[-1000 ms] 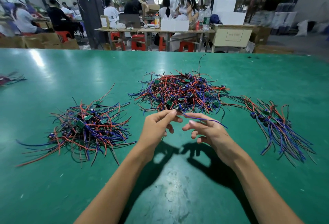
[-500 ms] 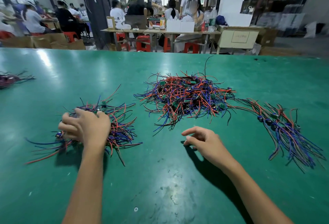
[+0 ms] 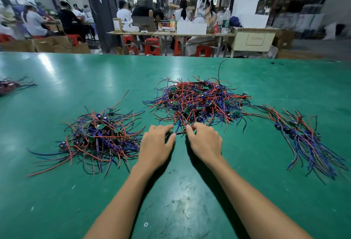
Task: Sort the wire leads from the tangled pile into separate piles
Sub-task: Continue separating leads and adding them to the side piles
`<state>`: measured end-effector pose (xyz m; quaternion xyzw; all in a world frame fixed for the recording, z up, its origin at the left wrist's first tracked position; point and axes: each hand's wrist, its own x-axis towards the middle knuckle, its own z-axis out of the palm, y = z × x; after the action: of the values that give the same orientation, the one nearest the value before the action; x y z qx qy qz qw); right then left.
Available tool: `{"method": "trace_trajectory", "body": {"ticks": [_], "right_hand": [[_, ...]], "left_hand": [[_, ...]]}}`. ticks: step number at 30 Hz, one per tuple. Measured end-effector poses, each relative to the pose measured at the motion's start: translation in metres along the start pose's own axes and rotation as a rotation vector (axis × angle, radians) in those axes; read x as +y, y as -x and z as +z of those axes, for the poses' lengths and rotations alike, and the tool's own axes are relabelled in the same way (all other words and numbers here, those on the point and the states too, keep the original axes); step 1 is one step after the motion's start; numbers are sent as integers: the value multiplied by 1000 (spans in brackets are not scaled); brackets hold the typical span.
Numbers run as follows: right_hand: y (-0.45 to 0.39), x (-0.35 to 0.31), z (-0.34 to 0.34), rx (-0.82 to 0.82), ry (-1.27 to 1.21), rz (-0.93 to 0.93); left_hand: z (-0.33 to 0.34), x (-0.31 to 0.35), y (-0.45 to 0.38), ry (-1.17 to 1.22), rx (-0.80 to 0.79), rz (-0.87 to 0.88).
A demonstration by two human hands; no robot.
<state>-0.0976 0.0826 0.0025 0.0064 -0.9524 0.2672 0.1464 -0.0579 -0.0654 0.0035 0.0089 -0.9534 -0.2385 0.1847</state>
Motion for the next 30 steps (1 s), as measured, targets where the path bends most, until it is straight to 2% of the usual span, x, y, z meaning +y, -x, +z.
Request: {"method": "trace_trajectory", "body": {"ticks": [2, 4, 7, 10, 13, 17, 21, 26, 30], "right_hand": [[5, 8, -4, 64, -85, -14], [10, 17, -10, 95, -178, -47], [22, 29, -22, 151, -237, -194], [34, 38, -34, 188, -342, -354], [42, 39, -48, 261, -470, -420], [49, 39, -57, 316, -698, -290], [48, 42, -58, 229, -744, -190], [47, 41, -56, 152, -842, -105], [49, 43, -45, 62, -722, -122]], "left_hand": [[5, -1, -1, -57, -10, 29], [6, 2, -2, -4, 32, 17], [6, 7, 0, 70, 122, 36], [4, 16, 2, 109, 201, 128], [4, 22, 2, 113, 138, 270], [7, 23, 6, 184, 158, 318], [4, 27, 3, 435, 164, 296], [-21, 27, -3, 647, 269, 122], [-55, 7, -9, 1293, 451, -297]]}}
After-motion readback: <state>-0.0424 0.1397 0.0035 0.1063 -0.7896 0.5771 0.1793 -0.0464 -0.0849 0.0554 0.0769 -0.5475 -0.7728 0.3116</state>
